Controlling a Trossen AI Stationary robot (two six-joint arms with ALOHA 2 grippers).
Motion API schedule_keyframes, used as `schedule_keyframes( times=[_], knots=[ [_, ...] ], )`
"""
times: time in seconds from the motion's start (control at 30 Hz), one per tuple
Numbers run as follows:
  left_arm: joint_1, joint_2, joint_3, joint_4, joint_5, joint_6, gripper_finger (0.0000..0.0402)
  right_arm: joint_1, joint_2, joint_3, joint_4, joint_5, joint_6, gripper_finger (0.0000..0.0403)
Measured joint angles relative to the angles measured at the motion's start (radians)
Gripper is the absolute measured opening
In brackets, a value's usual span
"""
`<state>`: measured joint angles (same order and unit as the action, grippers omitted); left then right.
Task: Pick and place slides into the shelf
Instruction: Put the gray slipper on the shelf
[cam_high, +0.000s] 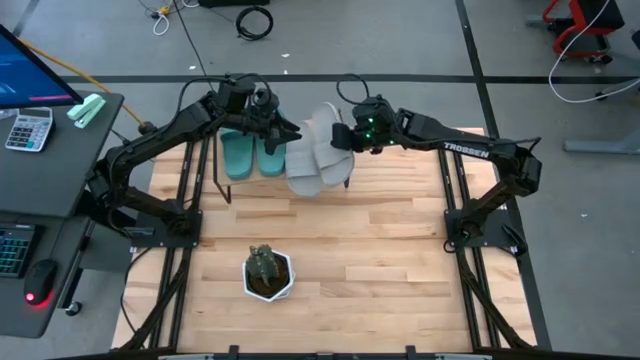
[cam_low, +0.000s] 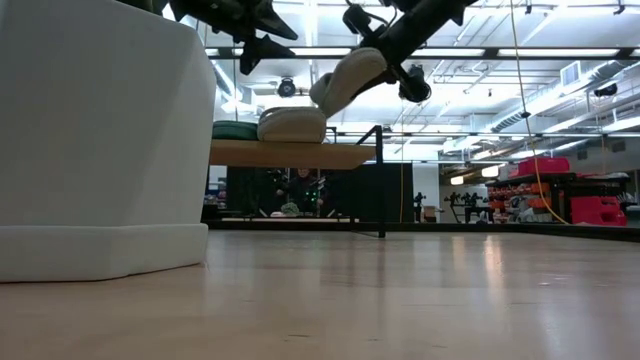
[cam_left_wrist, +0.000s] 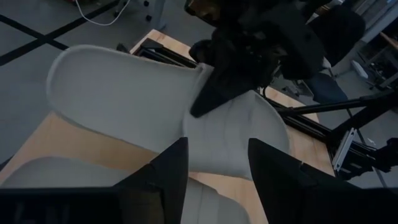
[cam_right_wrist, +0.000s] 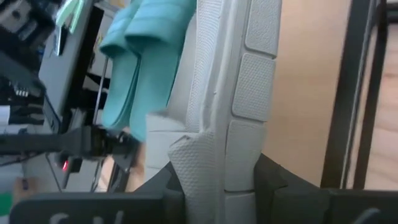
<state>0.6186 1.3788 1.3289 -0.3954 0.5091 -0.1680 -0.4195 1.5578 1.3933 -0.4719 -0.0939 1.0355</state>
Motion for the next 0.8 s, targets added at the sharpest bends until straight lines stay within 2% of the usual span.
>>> schedule_keyframes(
  times=[0.47,0.8],
  knots=[
    [0.000,0.000,0.000,0.001,0.000,0.009,0.0167,-0.011,0.013,0.000,-0.017,0.009,-0.024,0.0092],
    [0.000,0.000,0.000,0.002,0.000,0.008,0.0165,-0.019,0.049,0.000,-0.002,-0.051,-0.033,0.0092]
  ],
)
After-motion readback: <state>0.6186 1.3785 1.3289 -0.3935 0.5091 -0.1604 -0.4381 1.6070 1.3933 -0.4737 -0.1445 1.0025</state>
